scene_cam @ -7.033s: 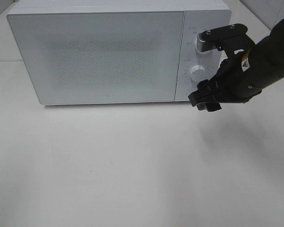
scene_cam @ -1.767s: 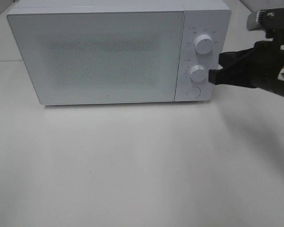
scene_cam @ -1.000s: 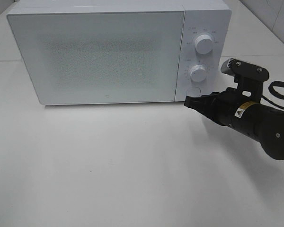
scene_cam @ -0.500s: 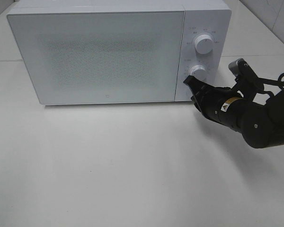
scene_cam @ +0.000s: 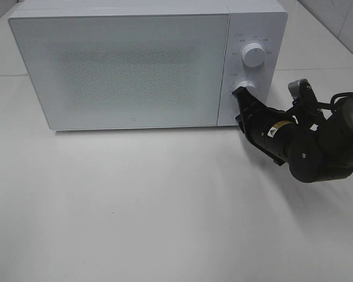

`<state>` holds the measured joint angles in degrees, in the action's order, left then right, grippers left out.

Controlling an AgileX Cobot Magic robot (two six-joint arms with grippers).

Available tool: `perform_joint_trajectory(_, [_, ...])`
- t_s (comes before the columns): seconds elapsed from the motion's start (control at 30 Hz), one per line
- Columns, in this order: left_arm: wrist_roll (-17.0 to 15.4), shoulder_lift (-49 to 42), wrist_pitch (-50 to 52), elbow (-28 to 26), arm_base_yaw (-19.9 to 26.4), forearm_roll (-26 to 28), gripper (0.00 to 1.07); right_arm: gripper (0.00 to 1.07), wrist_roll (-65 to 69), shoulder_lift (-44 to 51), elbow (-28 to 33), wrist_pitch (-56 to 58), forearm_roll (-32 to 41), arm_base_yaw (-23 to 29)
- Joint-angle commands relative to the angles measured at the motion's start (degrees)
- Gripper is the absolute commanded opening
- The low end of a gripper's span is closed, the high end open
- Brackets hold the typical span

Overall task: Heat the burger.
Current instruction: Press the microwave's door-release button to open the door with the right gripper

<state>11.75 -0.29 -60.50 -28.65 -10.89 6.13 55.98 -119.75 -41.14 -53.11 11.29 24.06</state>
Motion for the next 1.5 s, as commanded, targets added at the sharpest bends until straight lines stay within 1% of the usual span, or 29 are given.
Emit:
perform_joint_trajectory(0.03, [-0.40, -0.52, 0.86, 0.11, 0.06, 0.34, 0.00, 0.00, 0.23, 0.23, -0.74, -1.03, 2.92, -0.06])
perform_joint_trajectory(0.17, [-0.40, -0.52, 0.86, 0.11, 0.06, 0.34, 0.00, 0.00, 0.17, 0.23, -1.95, -1.03, 2.69, -0.06])
perform_joint_trajectory(0.37, [-0.40, -0.52, 0.86, 0.11, 0.06, 0.34, 0.00, 0.00, 0.17, 0.23, -5.79, 1.38, 2.81, -0.06])
perform_joint_trajectory(0.6, [-0.40, -0.52, 0.86, 0.11, 0.06, 0.29, 0.00, 0.00, 0.06, 0.23, -6.47, 0.29, 3.15, -0.06])
perform_joint_trajectory(0.9, [-0.40, -0.52, 0.86, 0.11, 0.06, 0.29, 0.00, 0.00, 0.06, 0.23, -9.63, 0.52, 3.15, -0.06])
perform_joint_trajectory(0.97, [-0.40, -0.52, 0.86, 0.11, 0.06, 0.29, 0.00, 0.00, 0.06, 0.17, -10.77, 0.80, 2.86, -0.74])
perform_joint_trajectory(1.07, [-0.40, -0.52, 0.86, 0.11, 0.06, 0.29, 0.00, 0.00, 0.06, 0.17, -10.77, 0.63, 2.92, -0.74])
perform_joint_trajectory(1.2, [-0.40, -0.52, 0.86, 0.11, 0.06, 0.29, 0.00, 0.00, 0.34, 0.17, -10.77, -0.11, 2.58, -2.01])
perform_joint_trajectory(1.43, [-0.40, -0.52, 0.86, 0.11, 0.06, 0.29, 0.00, 0.00, 0.34, 0.17, -10.77, -0.63, 2.23, -2.06])
perform_joint_trajectory(1.5, [-0.40, -0.52, 0.86, 0.11, 0.06, 0.29, 0.00, 0.00, 0.52, -0.06, -12.03, -0.34, 1.72, -2.06])
